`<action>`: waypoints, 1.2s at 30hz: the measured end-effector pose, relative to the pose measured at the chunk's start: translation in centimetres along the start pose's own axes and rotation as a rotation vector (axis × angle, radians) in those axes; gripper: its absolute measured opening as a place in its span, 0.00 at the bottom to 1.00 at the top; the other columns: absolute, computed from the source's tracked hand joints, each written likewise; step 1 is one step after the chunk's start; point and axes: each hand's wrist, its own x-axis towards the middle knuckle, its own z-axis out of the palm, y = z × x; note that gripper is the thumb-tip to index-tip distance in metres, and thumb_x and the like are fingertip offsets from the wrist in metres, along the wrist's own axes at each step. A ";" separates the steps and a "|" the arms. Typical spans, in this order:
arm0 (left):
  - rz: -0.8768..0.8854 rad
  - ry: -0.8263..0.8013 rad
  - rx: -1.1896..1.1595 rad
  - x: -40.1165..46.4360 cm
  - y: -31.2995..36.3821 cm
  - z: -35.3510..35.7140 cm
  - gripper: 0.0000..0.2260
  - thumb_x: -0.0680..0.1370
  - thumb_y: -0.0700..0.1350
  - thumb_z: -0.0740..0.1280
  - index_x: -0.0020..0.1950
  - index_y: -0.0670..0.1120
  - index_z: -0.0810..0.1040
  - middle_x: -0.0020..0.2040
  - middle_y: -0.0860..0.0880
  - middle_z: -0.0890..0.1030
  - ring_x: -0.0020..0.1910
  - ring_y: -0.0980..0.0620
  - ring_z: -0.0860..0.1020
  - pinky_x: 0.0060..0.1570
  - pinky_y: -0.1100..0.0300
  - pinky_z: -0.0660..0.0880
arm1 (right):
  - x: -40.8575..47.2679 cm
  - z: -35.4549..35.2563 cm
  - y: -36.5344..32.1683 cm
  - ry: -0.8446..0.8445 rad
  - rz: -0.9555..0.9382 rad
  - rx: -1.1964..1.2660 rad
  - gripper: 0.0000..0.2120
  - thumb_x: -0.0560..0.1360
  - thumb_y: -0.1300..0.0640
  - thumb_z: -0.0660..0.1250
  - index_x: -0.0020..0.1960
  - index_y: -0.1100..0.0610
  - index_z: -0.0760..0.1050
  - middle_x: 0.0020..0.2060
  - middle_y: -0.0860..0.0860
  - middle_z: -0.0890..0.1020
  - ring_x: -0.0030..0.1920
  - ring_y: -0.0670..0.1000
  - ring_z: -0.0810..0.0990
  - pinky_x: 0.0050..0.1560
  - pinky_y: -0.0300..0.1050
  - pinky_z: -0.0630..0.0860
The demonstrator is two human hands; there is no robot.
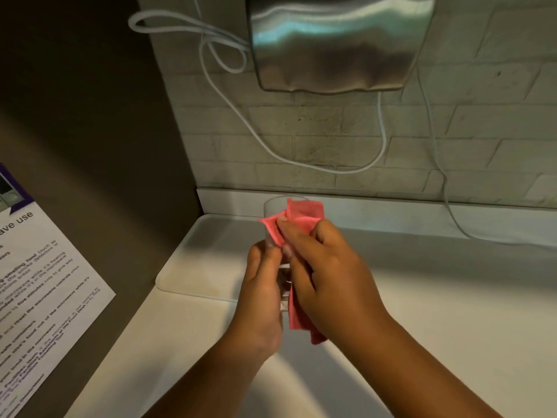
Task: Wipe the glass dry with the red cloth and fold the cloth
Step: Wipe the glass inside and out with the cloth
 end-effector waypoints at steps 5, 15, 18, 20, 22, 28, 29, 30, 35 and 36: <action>0.045 -0.020 -0.060 -0.6 -0.4 0.5 0.28 0.71 0.67 0.65 0.62 0.49 0.78 0.53 0.41 0.87 0.50 0.43 0.87 0.46 0.50 0.85 | 2.0 -0.3 1.9 0.198 0.179 0.220 0.19 0.82 0.55 0.63 0.72 0.45 0.71 0.49 0.45 0.77 0.45 0.41 0.76 0.45 0.32 0.72; 0.044 0.028 0.088 0.1 0.6 -0.3 0.19 0.81 0.64 0.61 0.60 0.53 0.81 0.51 0.49 0.88 0.47 0.51 0.87 0.43 0.51 0.83 | -1.3 0.5 -0.3 0.067 -0.012 0.070 0.22 0.80 0.50 0.57 0.74 0.43 0.68 0.53 0.45 0.75 0.43 0.45 0.77 0.39 0.37 0.77; -0.010 -0.002 0.002 -0.6 -0.2 0.0 0.25 0.76 0.66 0.61 0.64 0.50 0.80 0.59 0.42 0.86 0.57 0.42 0.86 0.53 0.44 0.84 | 0.2 0.0 0.6 0.126 0.079 0.128 0.21 0.81 0.55 0.63 0.73 0.45 0.70 0.54 0.46 0.77 0.48 0.45 0.77 0.45 0.33 0.75; -0.072 -0.004 -0.130 -0.6 -0.3 -0.1 0.28 0.76 0.65 0.62 0.64 0.46 0.81 0.59 0.39 0.87 0.57 0.39 0.86 0.49 0.48 0.84 | 0.7 -0.3 0.9 0.153 0.160 0.249 0.19 0.81 0.54 0.64 0.71 0.44 0.72 0.50 0.44 0.76 0.46 0.41 0.76 0.45 0.29 0.72; -0.132 -0.010 -0.277 -0.5 -0.1 -0.4 0.29 0.76 0.65 0.63 0.64 0.44 0.83 0.58 0.39 0.87 0.54 0.40 0.86 0.51 0.47 0.83 | 0.6 -0.8 1.0 0.191 0.223 0.392 0.18 0.81 0.54 0.64 0.69 0.43 0.73 0.43 0.42 0.75 0.42 0.42 0.77 0.41 0.30 0.72; -0.227 -0.092 -0.495 0.5 0.0 -1.5 0.28 0.78 0.63 0.64 0.62 0.40 0.85 0.52 0.39 0.86 0.45 0.39 0.87 0.45 0.47 0.83 | -0.4 -3.1 1.7 0.321 0.278 0.605 0.17 0.81 0.54 0.63 0.66 0.37 0.75 0.42 0.51 0.77 0.39 0.46 0.78 0.38 0.33 0.75; -0.229 -0.105 -0.498 0.5 0.0 -1.6 0.28 0.79 0.62 0.64 0.64 0.40 0.83 0.51 0.38 0.86 0.45 0.38 0.87 0.46 0.46 0.83 | -0.5 -3.4 1.8 0.332 0.284 0.616 0.17 0.81 0.54 0.63 0.65 0.36 0.75 0.43 0.52 0.78 0.40 0.46 0.78 0.39 0.33 0.75; -0.225 -0.113 -0.494 0.5 0.0 -1.7 0.29 0.79 0.62 0.64 0.65 0.39 0.82 0.51 0.38 0.86 0.45 0.37 0.86 0.46 0.46 0.83 | -0.6 -3.7 1.8 0.342 0.286 0.628 0.16 0.81 0.53 0.63 0.65 0.36 0.76 0.44 0.53 0.78 0.40 0.46 0.78 0.39 0.33 0.75; -0.170 -0.085 -0.355 0.4 0.0 -1.0 0.30 0.77 0.66 0.65 0.65 0.43 0.81 0.52 0.38 0.84 0.45 0.39 0.85 0.47 0.45 0.80 | -1.6 -3.1 0.8 0.318 0.179 0.457 0.16 0.81 0.52 0.63 0.68 0.44 0.76 0.38 0.44 0.73 0.36 0.45 0.75 0.36 0.33 0.71; -0.165 -0.075 -0.327 0.3 0.0 -0.8 0.29 0.76 0.66 0.65 0.64 0.43 0.82 0.55 0.37 0.83 0.48 0.39 0.84 0.51 0.43 0.79 | -1.8 -2.8 0.2 0.297 0.124 0.382 0.17 0.80 0.54 0.64 0.69 0.47 0.76 0.41 0.42 0.74 0.38 0.43 0.76 0.38 0.30 0.70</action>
